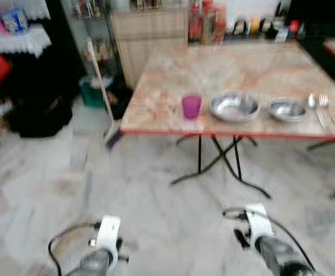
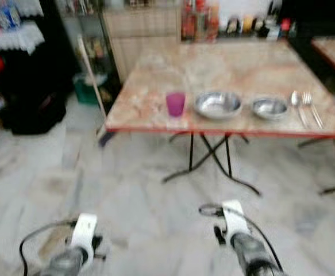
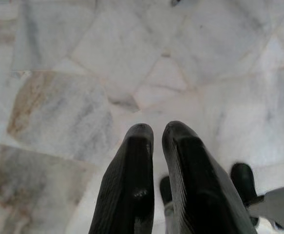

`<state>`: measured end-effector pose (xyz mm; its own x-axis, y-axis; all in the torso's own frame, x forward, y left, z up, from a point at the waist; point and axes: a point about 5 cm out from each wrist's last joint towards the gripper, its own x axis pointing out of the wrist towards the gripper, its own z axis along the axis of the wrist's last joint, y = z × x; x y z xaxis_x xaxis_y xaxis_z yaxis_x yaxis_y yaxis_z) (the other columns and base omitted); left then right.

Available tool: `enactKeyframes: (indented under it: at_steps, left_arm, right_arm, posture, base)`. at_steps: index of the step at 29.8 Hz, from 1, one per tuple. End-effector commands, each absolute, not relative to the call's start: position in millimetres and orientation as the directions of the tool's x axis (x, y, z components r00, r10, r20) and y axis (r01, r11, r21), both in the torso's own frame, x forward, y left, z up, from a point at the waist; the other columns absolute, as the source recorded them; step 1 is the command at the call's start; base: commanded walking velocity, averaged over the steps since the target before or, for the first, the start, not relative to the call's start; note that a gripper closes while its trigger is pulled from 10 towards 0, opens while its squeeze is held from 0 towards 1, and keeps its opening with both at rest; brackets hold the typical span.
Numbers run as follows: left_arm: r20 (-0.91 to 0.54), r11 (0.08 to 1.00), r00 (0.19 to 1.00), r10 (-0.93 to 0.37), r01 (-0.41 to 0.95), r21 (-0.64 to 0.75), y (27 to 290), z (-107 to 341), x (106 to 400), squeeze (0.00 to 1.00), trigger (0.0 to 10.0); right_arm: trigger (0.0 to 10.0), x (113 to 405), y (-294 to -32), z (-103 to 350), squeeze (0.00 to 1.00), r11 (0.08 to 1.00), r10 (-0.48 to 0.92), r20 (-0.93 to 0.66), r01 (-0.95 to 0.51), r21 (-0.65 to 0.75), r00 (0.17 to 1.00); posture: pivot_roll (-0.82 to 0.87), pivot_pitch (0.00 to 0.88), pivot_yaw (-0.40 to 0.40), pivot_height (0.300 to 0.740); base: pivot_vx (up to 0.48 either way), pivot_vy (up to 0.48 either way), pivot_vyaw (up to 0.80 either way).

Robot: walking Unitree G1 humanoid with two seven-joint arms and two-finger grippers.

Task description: Setting the table

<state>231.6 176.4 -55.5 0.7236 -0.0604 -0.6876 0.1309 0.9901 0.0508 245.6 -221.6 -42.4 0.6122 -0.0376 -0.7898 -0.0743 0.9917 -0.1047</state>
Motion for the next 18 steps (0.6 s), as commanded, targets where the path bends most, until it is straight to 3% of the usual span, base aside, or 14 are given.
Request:
enactKeyframes:
  at_steps: [1, 18]
  left_arm:
    - [-0.698, 0.989, 0.714, -0.051, 0.134, 0.065, 180.1, -56.8, 229.5, 0.0, 10.0]
    - [-0.694, 0.988, 0.718, -0.053, 0.137, 0.066, 179.3, -55.9, 231.0, 0.0, 10.0]
  right_arm:
    - [10.0, 247.9, -216.5, -41.9, 0.0, 0.993, -0.024, -0.783, -0.073, -0.089, 0.621]
    - [10.0, 249.2, -217.1, -40.8, 0.0, 0.993, -0.023, -0.781, -0.078, -0.092, 0.624]
  posture:
    - [-0.06, 0.022, 0.044, 0.74]
    - [-0.06, 0.022, 0.04, 0.74]
  base:
    - [0.0, 0.0, 0.0]
    - [0.0, 0.0, 0.0]
